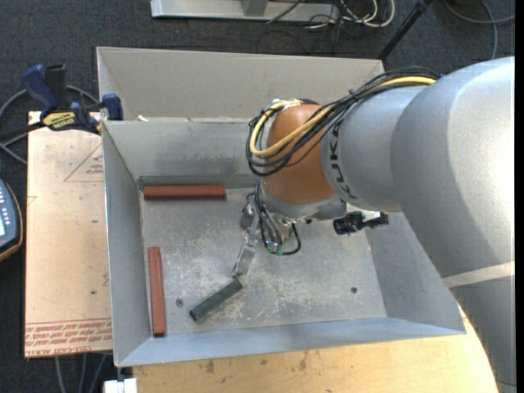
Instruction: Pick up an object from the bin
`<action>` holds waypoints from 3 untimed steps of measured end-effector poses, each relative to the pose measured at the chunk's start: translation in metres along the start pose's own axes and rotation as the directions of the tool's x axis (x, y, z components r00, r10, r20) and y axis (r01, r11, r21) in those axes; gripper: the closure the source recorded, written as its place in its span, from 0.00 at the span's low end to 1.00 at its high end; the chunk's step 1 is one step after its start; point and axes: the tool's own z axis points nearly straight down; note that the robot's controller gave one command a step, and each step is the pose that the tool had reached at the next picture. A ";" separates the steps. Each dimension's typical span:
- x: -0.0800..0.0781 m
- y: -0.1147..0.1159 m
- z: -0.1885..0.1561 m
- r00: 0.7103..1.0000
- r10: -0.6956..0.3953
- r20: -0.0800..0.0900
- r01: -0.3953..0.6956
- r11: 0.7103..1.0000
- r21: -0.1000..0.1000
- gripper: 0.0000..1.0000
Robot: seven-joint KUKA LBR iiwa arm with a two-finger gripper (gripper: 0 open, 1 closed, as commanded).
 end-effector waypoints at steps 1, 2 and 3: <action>0.027 0.093 0.000 0.994 -0.111 0.002 0.111 0.994 -0.008 0.00; 0.003 0.015 -0.005 0.997 -0.076 0.001 0.076 0.997 0.001 0.00; 0.078 0.114 -0.001 0.985 -0.173 -0.001 0.173 0.985 -0.007 0.00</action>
Offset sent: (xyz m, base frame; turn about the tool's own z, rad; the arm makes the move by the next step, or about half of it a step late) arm 0.0045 0.0911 0.0000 -0.1006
